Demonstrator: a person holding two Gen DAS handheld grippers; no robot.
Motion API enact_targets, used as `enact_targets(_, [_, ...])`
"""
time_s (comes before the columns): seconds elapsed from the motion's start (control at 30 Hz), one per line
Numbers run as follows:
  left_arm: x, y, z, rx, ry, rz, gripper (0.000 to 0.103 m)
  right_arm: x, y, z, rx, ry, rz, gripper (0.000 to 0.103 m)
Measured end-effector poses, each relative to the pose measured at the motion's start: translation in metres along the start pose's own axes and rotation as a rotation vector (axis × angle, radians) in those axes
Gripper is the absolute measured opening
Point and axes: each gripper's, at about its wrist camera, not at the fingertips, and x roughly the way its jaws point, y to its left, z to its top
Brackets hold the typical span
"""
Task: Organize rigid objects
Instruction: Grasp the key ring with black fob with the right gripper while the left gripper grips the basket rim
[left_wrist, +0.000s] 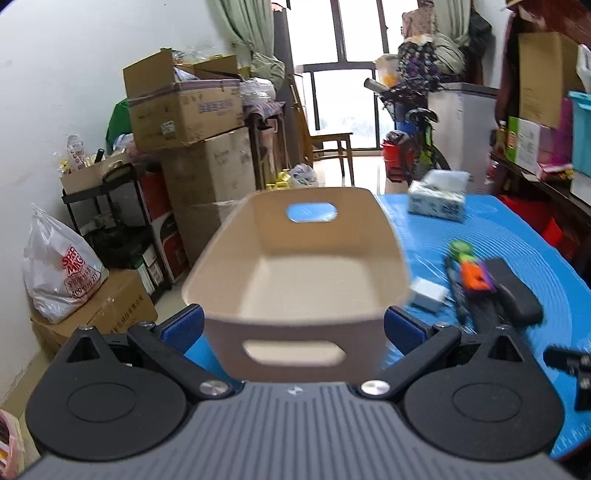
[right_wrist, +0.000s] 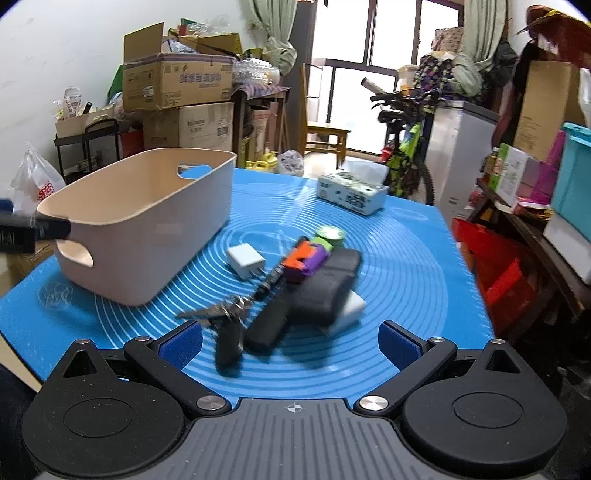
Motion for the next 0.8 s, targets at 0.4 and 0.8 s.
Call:
enact_targets(0.4, [0.085, 0.071, 0.037, -0.06, 0.146, -0.012, 0.087, 0.077, 0.046, 0.035, -0.097, 0.082, 0.081, 0.099])
enact_targets(0.8, [0.139, 0.094, 0.027, -0.039, 0.325, -0.068, 0.041, 0.135, 0.062, 0.032, -0.172, 0.261, 0.119, 0.086])
